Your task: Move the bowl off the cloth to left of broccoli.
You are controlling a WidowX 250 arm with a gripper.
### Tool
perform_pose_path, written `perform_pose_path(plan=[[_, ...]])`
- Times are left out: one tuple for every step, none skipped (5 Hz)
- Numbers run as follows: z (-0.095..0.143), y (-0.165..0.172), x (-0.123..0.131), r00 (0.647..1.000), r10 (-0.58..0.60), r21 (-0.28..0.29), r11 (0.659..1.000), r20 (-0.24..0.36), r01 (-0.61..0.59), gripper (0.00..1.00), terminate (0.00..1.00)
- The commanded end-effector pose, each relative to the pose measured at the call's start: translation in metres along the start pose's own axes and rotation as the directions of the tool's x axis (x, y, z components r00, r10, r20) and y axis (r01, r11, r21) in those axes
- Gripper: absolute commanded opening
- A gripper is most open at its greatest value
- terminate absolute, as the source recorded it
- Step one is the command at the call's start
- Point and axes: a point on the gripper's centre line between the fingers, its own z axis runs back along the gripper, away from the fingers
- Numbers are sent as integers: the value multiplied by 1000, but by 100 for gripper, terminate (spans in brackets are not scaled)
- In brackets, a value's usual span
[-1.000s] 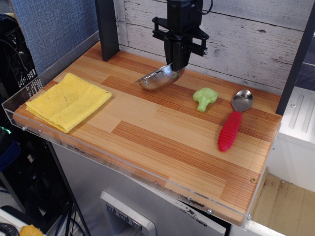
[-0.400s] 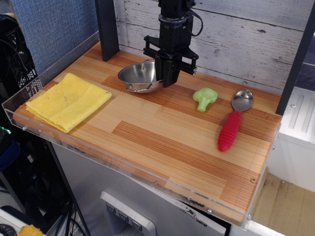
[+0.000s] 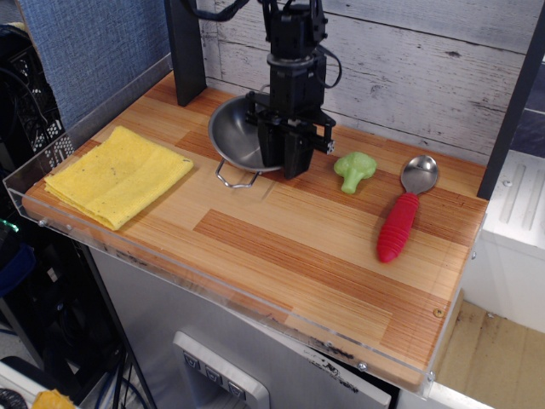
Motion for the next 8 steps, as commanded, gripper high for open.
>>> perform_pose_path(plan=[[95, -10, -31, 955, -7, 87, 996, 296, -19, 100, 0], [130, -6, -54, 924, 67, 106, 988, 375, -114, 100, 0], [150, 4, -82, 906, 199, 122, 958, 374, -261, 100, 0], [151, 12, -93, 893, 278, 89, 941, 355, -328, 100, 0], [145, 9, -85, 914, 255, 73, 954, 314, -291, 100, 0], [137, 6, -78, 930, 232, 68, 963, 284, -261, 100, 0], [133, 5, -74, 964, 138, 40, 988, 227, -151, 100, 0], [133, 5, -74, 964, 138, 40, 988, 227, -151, 100, 100]])
